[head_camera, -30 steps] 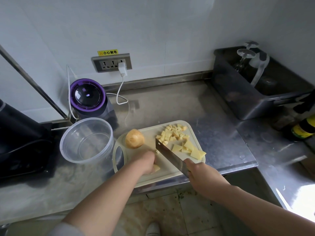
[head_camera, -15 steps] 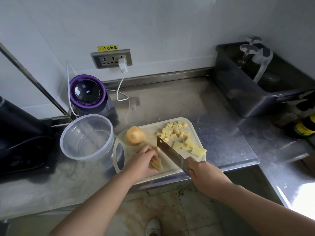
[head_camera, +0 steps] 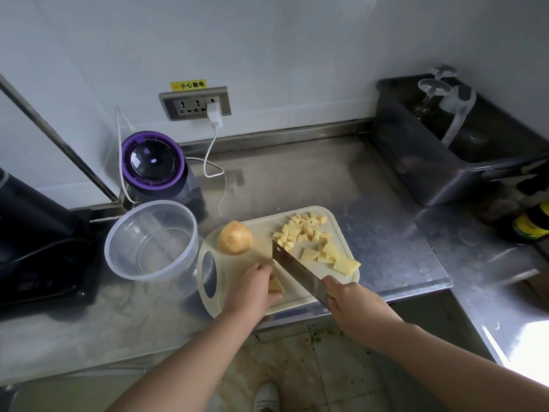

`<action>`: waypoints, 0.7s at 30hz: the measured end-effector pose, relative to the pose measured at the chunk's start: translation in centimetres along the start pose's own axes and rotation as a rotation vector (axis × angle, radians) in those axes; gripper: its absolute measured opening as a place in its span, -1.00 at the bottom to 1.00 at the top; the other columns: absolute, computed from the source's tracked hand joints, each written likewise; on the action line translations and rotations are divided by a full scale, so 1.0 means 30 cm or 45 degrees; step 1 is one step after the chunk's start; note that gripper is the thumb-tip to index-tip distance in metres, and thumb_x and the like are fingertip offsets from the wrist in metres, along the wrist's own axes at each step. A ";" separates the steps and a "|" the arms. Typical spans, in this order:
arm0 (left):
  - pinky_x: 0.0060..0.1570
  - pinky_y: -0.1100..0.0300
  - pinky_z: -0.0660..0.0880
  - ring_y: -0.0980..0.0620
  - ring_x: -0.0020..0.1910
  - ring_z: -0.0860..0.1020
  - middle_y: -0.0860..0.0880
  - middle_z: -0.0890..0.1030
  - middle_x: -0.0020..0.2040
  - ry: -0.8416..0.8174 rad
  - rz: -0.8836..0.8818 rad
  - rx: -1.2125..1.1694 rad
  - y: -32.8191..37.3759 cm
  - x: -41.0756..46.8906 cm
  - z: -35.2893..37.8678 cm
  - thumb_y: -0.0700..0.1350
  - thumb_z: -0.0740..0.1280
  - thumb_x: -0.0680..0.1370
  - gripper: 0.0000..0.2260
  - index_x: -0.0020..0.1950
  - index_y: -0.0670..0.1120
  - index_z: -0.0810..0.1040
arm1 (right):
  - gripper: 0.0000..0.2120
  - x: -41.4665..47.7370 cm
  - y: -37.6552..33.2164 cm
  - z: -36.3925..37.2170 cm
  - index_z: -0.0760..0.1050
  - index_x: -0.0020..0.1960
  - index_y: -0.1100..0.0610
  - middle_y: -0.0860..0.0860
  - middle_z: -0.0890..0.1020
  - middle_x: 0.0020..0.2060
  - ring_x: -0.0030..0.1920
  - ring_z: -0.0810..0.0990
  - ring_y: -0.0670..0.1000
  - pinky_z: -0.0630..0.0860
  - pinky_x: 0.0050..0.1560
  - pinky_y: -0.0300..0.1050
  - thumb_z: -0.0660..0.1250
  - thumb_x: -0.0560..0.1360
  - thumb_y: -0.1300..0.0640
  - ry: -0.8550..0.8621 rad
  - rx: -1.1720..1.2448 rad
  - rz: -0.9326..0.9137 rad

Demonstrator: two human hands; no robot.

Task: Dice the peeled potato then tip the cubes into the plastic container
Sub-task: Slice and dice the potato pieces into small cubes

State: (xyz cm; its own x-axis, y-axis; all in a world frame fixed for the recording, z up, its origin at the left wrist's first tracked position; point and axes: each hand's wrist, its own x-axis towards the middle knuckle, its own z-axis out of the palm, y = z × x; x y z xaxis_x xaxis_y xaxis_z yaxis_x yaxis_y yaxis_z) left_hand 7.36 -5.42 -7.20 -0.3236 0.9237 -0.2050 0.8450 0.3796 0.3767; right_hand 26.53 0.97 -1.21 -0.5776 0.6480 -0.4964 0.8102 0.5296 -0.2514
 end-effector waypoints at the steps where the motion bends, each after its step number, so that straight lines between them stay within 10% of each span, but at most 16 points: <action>1: 0.13 0.14 0.52 0.04 0.16 0.54 0.05 0.53 0.23 0.013 -0.010 -0.002 0.001 0.003 0.002 0.06 0.41 0.49 -0.60 0.28 -0.01 0.47 | -0.73 0.000 0.001 0.000 0.23 0.34 0.02 0.03 0.58 -0.01 -0.10 0.63 -0.01 0.64 -0.09 -0.06 0.10 0.65 0.15 0.003 0.003 -0.001; 21: 0.06 0.17 0.55 0.11 0.03 0.57 0.07 0.61 0.08 0.096 -0.040 -0.179 -0.031 0.001 0.022 -0.02 0.40 0.51 -0.76 0.15 0.00 0.54 | -0.69 0.036 0.010 0.009 0.23 0.30 -0.01 0.00 0.56 -0.13 -0.20 0.61 -0.01 0.64 -0.17 -0.08 0.16 0.61 0.23 0.030 -0.111 -0.041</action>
State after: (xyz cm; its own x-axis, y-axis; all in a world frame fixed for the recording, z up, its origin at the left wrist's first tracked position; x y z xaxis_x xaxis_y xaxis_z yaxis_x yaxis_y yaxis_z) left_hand 6.85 -5.78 -8.15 -0.3844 0.9106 -0.1519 0.7680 0.4067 0.4947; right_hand 26.17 1.66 -2.05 -0.6065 0.6417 -0.4695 0.7797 0.5955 -0.1934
